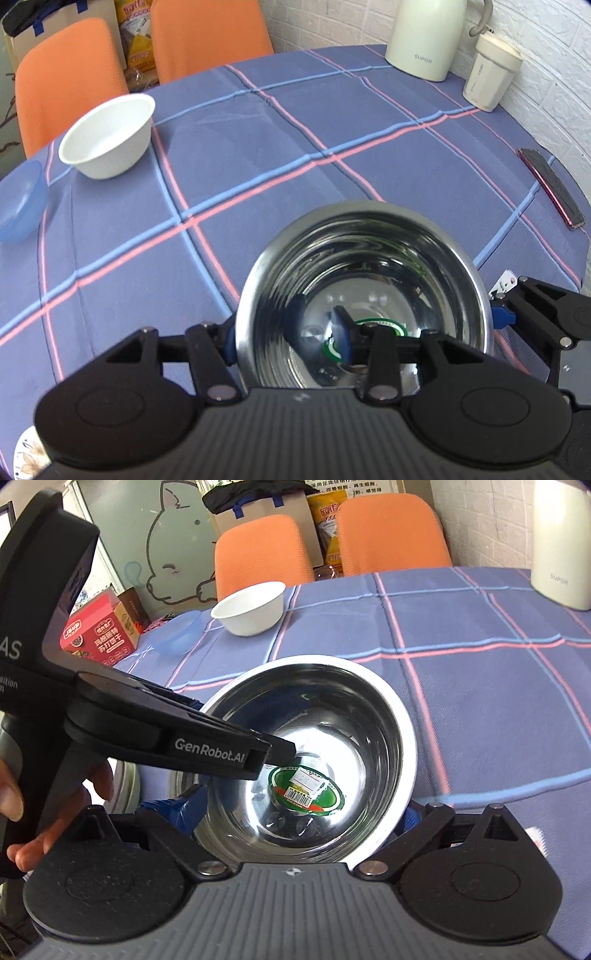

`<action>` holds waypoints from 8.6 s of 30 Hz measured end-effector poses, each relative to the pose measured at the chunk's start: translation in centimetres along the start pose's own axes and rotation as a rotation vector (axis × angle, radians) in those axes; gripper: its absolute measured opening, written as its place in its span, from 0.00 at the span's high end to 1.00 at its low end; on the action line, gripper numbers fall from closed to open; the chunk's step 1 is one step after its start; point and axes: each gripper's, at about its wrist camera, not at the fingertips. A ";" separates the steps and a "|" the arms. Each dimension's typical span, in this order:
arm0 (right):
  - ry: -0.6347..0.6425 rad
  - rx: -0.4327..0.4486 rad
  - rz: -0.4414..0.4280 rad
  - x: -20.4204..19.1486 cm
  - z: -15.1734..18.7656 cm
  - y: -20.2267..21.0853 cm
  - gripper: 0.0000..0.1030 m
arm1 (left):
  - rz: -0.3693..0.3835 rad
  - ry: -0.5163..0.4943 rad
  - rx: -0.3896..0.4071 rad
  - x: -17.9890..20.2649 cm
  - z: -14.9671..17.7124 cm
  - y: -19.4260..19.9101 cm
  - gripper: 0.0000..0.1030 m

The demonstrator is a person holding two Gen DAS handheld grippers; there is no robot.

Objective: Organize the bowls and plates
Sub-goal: 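Carry the steel bowl onto the plate stack and open the left gripper, then move the left gripper to the white ceramic bowl and grasp its rim, then carry the white bowl into the steel bowl and open the left gripper, then move the left gripper to the blue plastic bowl and grasp its rim, then carry the blue bowl into the white bowl and open the left gripper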

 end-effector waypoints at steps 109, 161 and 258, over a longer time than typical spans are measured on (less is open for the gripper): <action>0.394 -0.010 -0.003 -7.1 -16.4 -10.0 0.19 | 0.002 0.153 0.098 -14.6 -10.9 -0.5 0.54; 0.133 0.167 0.089 -1.6 1.9 7.7 0.17 | 0.047 0.076 0.214 -0.8 1.9 6.5 0.23; 0.508 -0.045 -0.100 -13.3 -15.3 -17.4 0.29 | -0.059 0.326 0.154 -24.6 -6.3 -0.5 0.52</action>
Point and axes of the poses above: each gripper's, at about its wrist camera, not at the fingertips, and y roughly against the way its jaws point, x to its right, z to its underside, and after that the axes turned 13 degrees about -z, right-handed
